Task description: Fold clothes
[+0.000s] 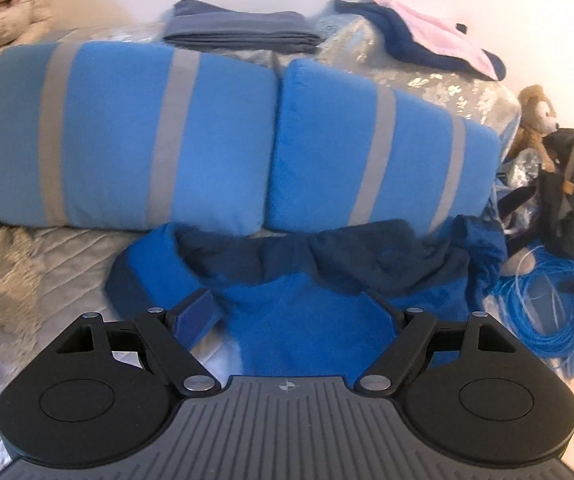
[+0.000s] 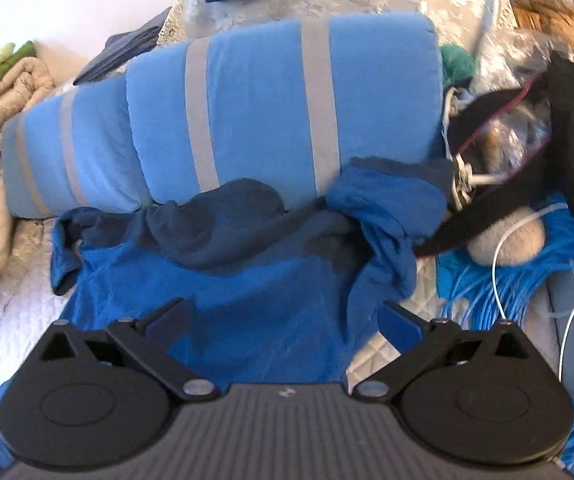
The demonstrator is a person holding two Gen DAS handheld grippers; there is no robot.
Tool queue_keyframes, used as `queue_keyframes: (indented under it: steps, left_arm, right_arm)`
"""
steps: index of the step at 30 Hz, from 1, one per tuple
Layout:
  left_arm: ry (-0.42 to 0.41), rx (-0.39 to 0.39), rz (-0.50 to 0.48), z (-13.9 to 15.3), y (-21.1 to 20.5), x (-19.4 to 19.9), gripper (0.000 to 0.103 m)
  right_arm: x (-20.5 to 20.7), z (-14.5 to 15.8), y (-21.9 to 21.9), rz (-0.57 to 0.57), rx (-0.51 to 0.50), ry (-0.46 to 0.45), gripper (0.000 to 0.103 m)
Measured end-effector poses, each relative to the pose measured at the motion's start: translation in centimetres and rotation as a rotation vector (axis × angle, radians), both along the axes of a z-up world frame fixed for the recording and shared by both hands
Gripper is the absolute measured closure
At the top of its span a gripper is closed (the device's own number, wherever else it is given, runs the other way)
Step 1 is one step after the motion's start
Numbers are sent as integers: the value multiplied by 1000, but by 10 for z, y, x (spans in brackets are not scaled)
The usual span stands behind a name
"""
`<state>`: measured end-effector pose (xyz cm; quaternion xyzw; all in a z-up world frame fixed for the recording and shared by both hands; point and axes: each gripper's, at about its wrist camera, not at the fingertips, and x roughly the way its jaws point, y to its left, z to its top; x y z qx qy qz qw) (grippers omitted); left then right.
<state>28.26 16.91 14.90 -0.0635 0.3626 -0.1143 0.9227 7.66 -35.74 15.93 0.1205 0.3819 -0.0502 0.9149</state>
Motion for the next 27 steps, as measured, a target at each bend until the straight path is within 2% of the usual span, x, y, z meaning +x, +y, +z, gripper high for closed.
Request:
queue_keyframes:
  steps: [5,7,11,16,19,22,27]
  left_arm:
    - [-41,11,-66,-9,-23,43,25]
    - [-55,29,-84,-20,-32,63,25]
    - [-64,53,-123,-51,-46,106,25]
    - [-59,-7,-90,-94,-55,149,25]
    - [-60,-46,-85,-117,-63,163,25]
    - [-80,-37,-95,-135,-73,167,25]
    - [-78,-39,-107,-152,-79,170,25]
  right_arm:
    - [39,-4,14,61,-20,-76,0]
    - [56,-9,17,90,-22,-119,0]
    - [95,-27,24,137,-87,-141,0]
    - [145,-60,34,193,-168,-128,0]
    - [177,-82,32,191,-133,-126,0]
    - [209,-103,29,159,-94,-125,3]
    - [261,-135,30,114,-74,-105,15]
